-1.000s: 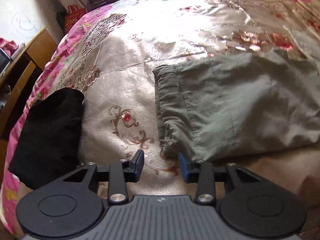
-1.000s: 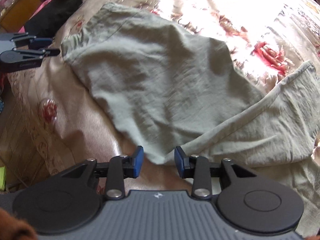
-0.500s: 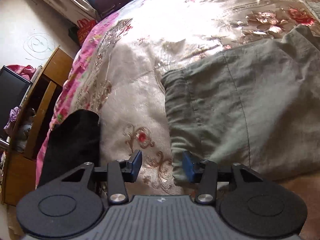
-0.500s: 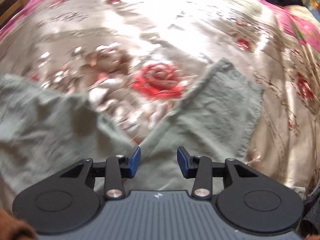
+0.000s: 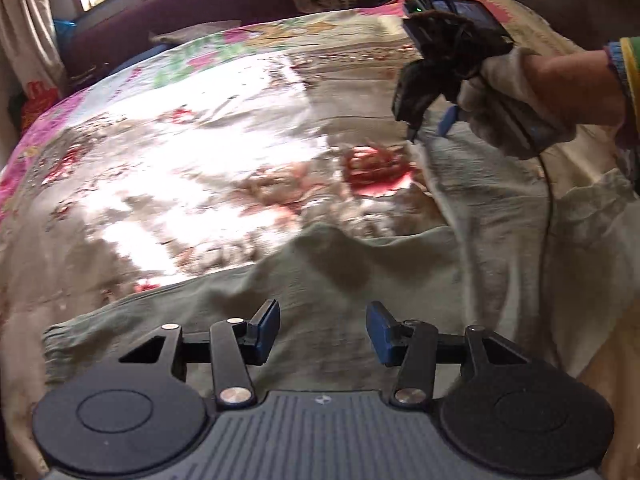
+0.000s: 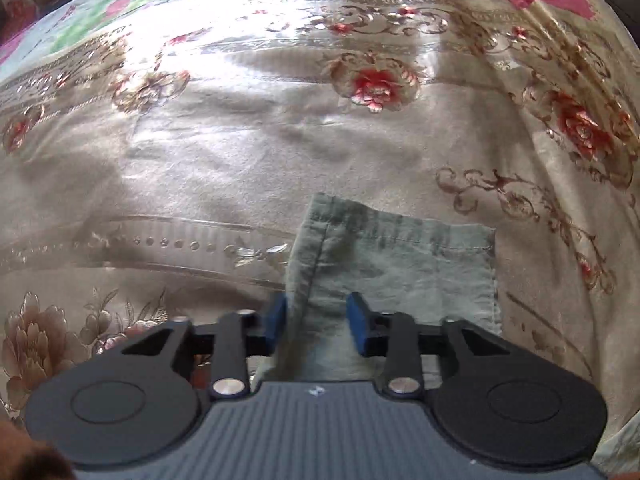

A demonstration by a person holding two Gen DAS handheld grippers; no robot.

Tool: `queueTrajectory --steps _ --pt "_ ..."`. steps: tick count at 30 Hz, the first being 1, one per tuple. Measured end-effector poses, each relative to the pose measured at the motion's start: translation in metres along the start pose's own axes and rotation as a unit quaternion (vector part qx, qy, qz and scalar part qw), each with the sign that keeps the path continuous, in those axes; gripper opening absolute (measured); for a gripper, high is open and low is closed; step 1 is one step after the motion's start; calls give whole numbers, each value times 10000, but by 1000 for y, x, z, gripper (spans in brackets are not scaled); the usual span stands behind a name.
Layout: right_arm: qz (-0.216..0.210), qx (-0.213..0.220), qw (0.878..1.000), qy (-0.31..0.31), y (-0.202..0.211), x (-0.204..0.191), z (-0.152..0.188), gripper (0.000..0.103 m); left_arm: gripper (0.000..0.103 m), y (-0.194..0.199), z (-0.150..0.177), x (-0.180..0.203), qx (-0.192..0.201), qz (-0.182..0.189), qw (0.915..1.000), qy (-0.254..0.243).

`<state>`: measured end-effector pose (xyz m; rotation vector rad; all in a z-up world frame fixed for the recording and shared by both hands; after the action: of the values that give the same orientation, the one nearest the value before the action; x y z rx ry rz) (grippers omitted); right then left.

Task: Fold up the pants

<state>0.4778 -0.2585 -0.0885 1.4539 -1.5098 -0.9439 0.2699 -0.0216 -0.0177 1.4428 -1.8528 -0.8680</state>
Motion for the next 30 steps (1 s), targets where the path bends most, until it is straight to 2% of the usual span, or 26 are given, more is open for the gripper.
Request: queueTrajectory --steps 3,7,11,14,16,19,22,24,26,28,30 --pt "-331 223 9984 -391 28 31 8 2 62 -8 4 26 -74 300 9994 -155" --pt "-698 820 9881 -1100 98 78 36 2 62 -12 5 49 -96 428 9982 -407" --pt "-844 1381 9663 -2002 170 140 90 2 62 -6 0 74 -29 719 9949 -708" --pt "-743 1623 9473 -2659 197 183 145 2 62 -1 3 105 113 923 9879 -1238" --pt "-620 1578 9344 -3133 194 211 188 2 62 0 13 130 177 949 9796 -1764" --pt "-547 1104 9106 -3945 166 238 257 2 62 4 32 162 217 951 9655 -2415" --pt "-609 863 8922 -4392 142 248 299 2 62 4 48 187 170 1011 9528 -2859" --pt "-775 848 8846 -4520 133 248 314 3 62 0 58 198 22 1038 9480 -3010" --pt "-889 826 8780 -4629 127 248 320 10 62 -2 63 206 -46 1032 9435 -3148" --pt "-1075 918 8706 -4712 123 250 321 11 62 -2 66 211 -103 1063 9398 -3247" --pt "-1237 1000 8680 -4704 120 251 316 17 62 -2 67 214 -129 1086 9358 -3351"
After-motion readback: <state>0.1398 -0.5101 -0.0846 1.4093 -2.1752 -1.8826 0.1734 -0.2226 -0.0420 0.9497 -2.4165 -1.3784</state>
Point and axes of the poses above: each gripper's, at about its wrist camera, not at the fingertips, and y roughly against the way its jaws point, x to its right, z to its underside, the point moved 6 cm from there along -y, roughly the way its jaws point, and after that the axes turned 14 degrees about y, right-handed, at the moved point
